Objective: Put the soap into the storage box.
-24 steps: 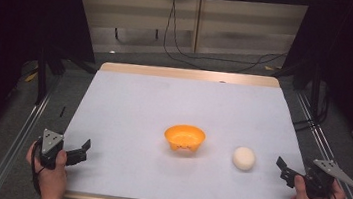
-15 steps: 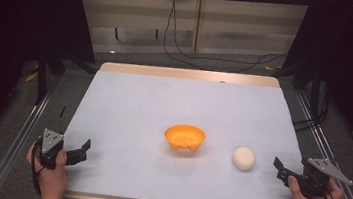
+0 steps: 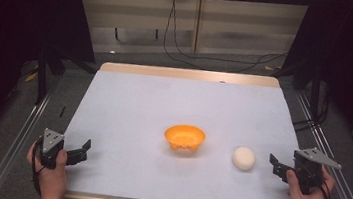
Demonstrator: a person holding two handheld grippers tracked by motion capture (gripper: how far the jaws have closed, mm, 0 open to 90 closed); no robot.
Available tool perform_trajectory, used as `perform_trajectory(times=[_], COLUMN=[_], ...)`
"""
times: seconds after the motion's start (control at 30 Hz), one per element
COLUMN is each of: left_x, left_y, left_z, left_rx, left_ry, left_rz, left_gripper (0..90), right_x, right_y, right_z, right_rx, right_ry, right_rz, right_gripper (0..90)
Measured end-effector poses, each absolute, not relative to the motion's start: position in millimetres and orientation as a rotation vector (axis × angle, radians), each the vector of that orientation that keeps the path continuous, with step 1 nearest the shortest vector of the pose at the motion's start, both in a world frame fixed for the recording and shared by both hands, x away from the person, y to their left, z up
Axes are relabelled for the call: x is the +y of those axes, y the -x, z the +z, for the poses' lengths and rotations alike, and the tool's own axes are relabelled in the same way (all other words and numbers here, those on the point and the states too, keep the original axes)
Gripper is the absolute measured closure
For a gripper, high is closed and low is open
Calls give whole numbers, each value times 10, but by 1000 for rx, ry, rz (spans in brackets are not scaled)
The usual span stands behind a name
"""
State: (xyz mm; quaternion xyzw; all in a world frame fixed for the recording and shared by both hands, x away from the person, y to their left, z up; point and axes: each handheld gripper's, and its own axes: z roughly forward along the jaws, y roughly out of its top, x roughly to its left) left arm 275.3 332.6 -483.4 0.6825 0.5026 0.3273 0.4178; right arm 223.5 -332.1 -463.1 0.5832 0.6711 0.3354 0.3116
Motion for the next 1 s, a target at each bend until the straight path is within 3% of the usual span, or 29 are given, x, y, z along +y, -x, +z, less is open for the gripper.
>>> perform_trajectory(times=[0.6, 0.7, 1.0], left_x=[3316, 3315, 3319], left_y=[-2752, -2754, -2755], left_z=[-4833, -4832, -4830], left_rx=[1253, 1254, 1252], left_ry=[-1731, -1736, -1745], left_rz=[828, 832, 833], left_gripper=[0, 0, 0], right_x=[-3110, -3104, -2945], right_y=[-2381, -2458, -2620], right_z=[-4528, -4501, -4489], right_rx=[2048, 2123, 2265], right_ry=[-1559, -1553, -1551], right_rz=[856, 863, 843], right_gripper=[153, 107, 94])
